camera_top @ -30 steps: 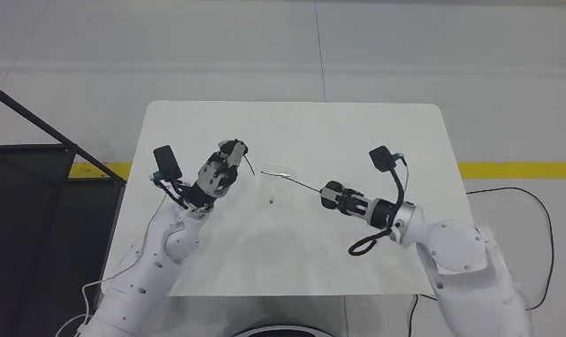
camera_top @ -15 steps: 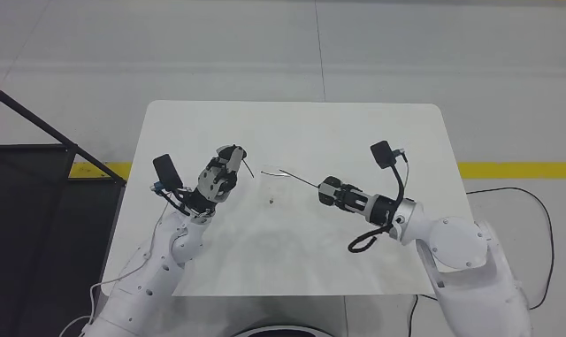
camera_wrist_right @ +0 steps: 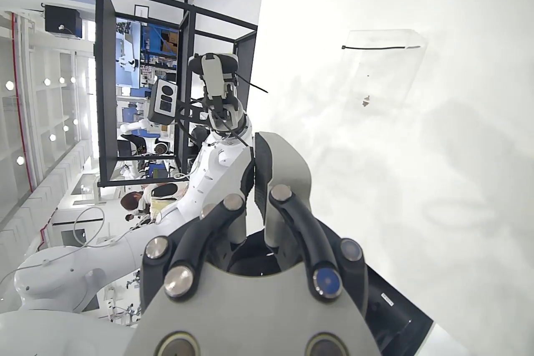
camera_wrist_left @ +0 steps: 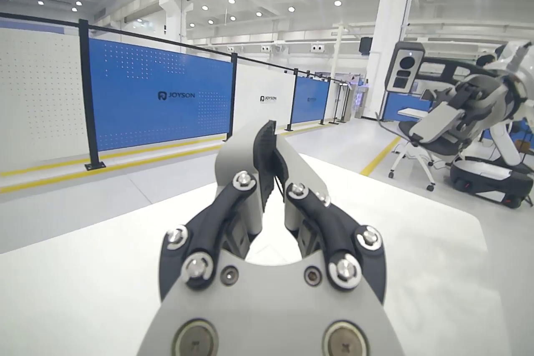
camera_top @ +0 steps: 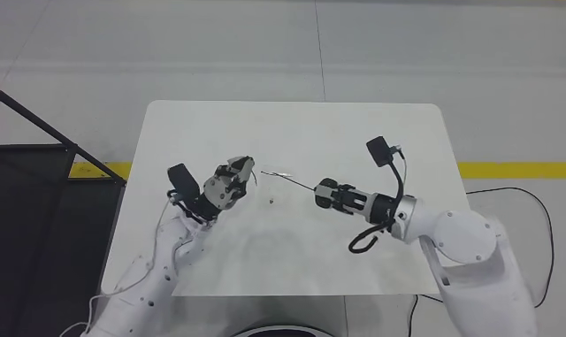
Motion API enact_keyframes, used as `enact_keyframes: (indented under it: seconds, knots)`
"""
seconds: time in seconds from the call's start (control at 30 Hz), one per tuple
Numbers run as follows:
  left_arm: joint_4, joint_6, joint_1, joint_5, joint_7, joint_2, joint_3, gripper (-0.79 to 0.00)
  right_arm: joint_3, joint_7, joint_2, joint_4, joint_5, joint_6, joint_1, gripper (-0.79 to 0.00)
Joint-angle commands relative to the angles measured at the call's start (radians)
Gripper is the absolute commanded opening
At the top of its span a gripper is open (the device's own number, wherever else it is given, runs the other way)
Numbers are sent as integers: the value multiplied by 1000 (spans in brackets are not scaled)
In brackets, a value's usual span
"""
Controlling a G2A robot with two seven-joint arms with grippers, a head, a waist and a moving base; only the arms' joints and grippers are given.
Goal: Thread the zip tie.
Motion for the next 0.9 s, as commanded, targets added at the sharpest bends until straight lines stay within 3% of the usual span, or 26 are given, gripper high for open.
enact_keyframes:
  seconds: [0.0, 0.1, 0.53, 0.87]
  knots:
    - [-7, 13, 11, 38, 23, 1, -1, -785, -11, 19, 2, 4, -11, 43, 17, -785]
    - [-3, 20, 21, 51, 67, 0, 1, -785, -31, 38, 4, 13, -44, 107, 44, -785]
    - [-4, 24, 22, 51, 63, 0, 0, -785, -36, 17, 3, 15, -34, 96, 34, -785]
    - [-8, 159, 17, 138, 34, -15, 45, -785, -98, -16, -5, 59, 23, 149, 101, -785]
